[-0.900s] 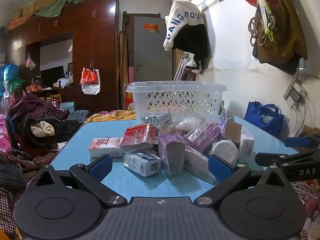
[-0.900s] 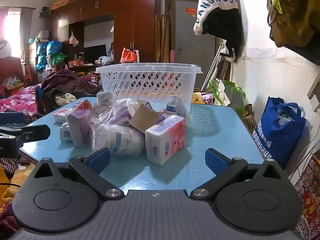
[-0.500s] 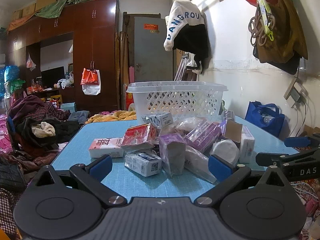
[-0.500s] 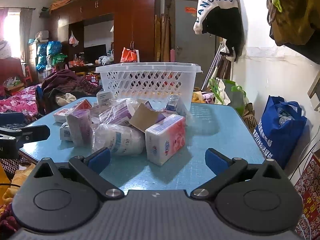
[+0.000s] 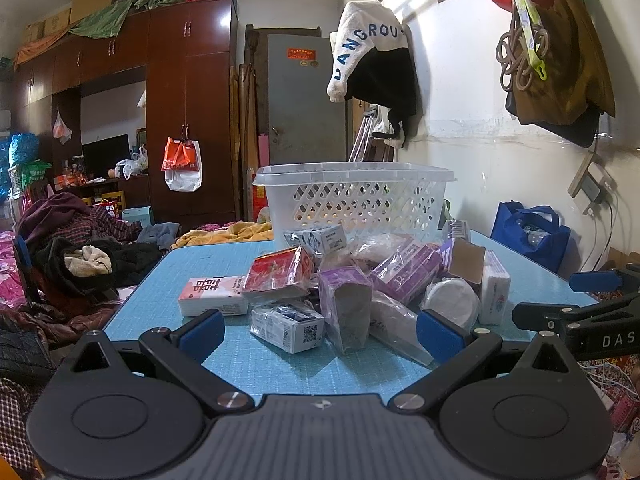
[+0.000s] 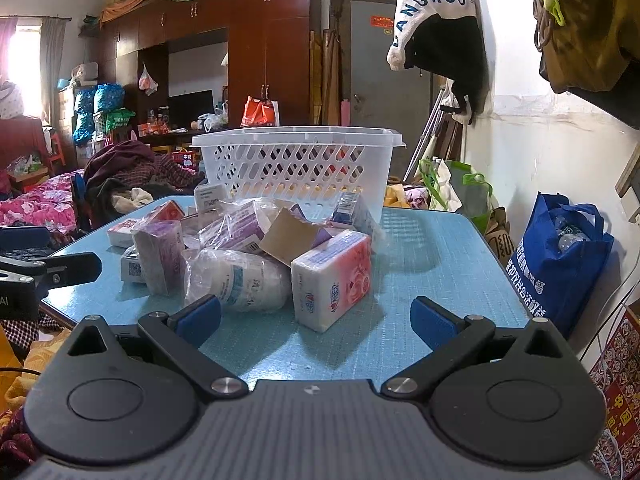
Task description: Organize objects
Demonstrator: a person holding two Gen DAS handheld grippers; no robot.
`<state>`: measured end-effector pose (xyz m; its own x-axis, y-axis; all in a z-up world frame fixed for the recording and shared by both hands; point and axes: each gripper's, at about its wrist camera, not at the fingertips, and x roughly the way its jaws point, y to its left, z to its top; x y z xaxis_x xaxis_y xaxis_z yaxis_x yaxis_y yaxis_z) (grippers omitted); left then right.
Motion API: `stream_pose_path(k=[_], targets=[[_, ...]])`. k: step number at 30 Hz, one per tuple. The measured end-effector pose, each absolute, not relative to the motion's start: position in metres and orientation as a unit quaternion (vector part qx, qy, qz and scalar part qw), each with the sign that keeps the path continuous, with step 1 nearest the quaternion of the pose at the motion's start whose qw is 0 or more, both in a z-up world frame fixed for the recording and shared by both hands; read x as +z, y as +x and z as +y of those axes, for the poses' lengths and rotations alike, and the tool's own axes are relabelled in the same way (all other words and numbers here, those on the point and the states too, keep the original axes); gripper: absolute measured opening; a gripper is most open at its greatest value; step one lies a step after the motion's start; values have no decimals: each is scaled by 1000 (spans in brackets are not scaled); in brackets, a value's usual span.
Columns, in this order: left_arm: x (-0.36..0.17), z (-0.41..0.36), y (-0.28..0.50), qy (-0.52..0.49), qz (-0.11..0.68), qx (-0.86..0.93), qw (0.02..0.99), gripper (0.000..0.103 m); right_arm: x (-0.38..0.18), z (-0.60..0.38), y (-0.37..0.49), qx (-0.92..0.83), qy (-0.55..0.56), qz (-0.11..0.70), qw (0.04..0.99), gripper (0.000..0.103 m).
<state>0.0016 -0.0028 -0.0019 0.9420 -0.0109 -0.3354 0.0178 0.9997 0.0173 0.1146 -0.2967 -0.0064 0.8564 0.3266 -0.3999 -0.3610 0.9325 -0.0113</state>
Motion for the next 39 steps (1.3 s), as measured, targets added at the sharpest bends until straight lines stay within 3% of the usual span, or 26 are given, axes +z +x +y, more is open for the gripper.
stream_pose_path(k=[39], targets=[[-4,-3,3,12,173,-7,985,103,-5,-295,114,179,-42,194,964,103]])
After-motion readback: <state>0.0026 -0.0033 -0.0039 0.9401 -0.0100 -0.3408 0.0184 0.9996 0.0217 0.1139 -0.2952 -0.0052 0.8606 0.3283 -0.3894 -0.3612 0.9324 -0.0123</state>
